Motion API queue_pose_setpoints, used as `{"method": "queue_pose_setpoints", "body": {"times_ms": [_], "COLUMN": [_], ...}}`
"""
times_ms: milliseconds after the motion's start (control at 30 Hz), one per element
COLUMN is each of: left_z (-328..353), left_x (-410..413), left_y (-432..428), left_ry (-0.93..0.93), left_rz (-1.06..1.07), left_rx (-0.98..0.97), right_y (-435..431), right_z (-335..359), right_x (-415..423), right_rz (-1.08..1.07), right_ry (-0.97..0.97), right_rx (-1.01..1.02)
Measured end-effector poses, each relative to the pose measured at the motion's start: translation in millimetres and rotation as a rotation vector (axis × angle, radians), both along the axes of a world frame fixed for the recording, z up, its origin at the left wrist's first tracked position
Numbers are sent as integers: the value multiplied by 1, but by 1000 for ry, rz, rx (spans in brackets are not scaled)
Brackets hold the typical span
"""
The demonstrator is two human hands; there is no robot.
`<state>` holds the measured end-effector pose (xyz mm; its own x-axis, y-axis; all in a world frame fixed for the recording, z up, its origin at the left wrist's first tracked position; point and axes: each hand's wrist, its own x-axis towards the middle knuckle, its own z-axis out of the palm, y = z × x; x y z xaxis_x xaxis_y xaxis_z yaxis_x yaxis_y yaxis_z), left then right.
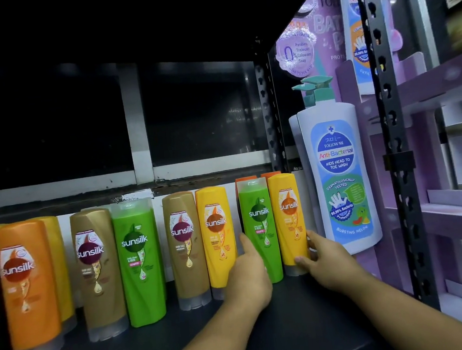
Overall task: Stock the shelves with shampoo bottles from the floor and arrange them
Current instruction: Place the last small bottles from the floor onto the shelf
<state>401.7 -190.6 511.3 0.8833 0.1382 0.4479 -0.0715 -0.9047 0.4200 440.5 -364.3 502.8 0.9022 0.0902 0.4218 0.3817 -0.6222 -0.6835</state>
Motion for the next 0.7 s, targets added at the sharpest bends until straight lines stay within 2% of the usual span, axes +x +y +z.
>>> {"method": "queue_pose_setpoints", "body": {"times_ms": [367, 700], "left_z": [-3, 0], "left_x": [3, -1], "left_y": [3, 6], "left_ry": [-47, -35], "left_rz": [9, 1], "left_rx": [12, 15], "right_y": [3, 1], "right_z": [0, 0], "right_x": [-2, -1], "right_rz": [-9, -2], "right_ry": [-39, 5], "right_rx": [-56, -72]}}
